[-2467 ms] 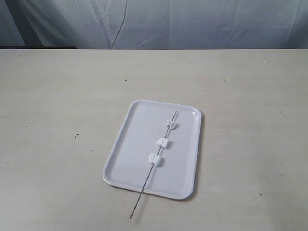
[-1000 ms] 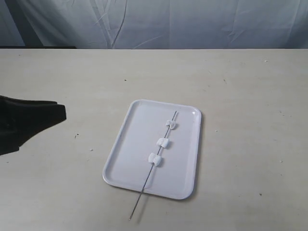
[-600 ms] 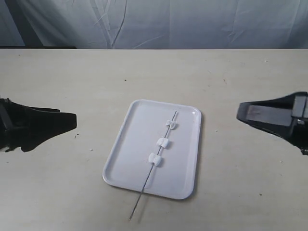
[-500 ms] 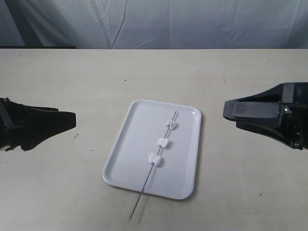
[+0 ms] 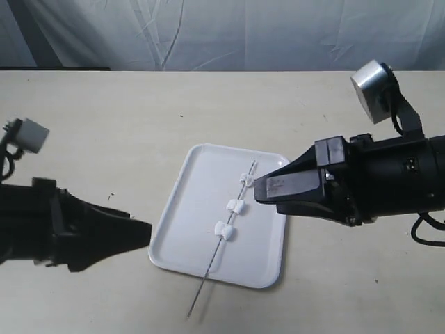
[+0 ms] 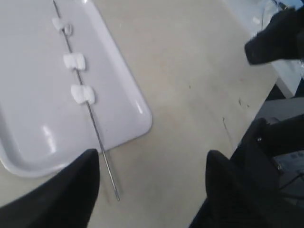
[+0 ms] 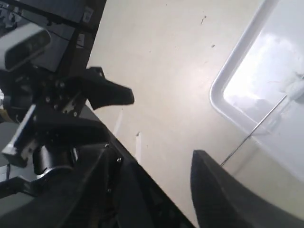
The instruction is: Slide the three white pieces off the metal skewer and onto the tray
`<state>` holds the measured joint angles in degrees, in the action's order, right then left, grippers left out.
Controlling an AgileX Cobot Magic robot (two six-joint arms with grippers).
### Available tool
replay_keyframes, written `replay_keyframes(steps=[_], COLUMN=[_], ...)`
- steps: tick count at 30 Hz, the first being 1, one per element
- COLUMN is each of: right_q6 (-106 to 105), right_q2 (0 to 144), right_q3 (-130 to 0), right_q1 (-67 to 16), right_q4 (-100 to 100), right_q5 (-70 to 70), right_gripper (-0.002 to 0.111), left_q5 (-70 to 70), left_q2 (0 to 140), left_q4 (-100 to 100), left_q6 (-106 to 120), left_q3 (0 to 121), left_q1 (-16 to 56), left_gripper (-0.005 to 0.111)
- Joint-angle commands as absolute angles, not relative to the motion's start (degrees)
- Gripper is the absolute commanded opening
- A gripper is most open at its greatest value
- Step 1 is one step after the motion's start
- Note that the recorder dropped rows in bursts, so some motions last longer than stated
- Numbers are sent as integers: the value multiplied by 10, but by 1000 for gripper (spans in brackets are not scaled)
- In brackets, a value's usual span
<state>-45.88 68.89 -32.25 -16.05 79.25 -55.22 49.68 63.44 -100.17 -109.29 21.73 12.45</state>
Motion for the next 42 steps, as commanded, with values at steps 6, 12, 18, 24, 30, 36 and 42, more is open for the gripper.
replay_keyframes(steps=[6,12,18,24,30,36,42], right_q6=[-481,-481,-480,-480,-480,-480,-480], right_q2=[689,689,689,689,689,689,689], right_q3=[-328,-328,-328,-328,-328,-328,-328], right_q1=[-164,-164,-164,-164,-164,-164,-164], right_q4=[800,800,800,800,800,800,800], right_q5=[-504,-500,-506,-510,-508,-507,-509], right_gripper=[51,51,51,51,51,51,51], left_q5=[287,150,75,48,65,66,64], left_q2=[700,751,840,930,946,946,946], left_q4=[-999,-969,-959,-958,-958,-958,-958], left_q6=[-1136,-1136,-1143,-1144,-1149,-1155,-1186], left_q3=[200,223,276,314,317,317,317], left_q1=[312,437,511,539,539,539,539], left_gripper=[61,61,61,58,58,58,58])
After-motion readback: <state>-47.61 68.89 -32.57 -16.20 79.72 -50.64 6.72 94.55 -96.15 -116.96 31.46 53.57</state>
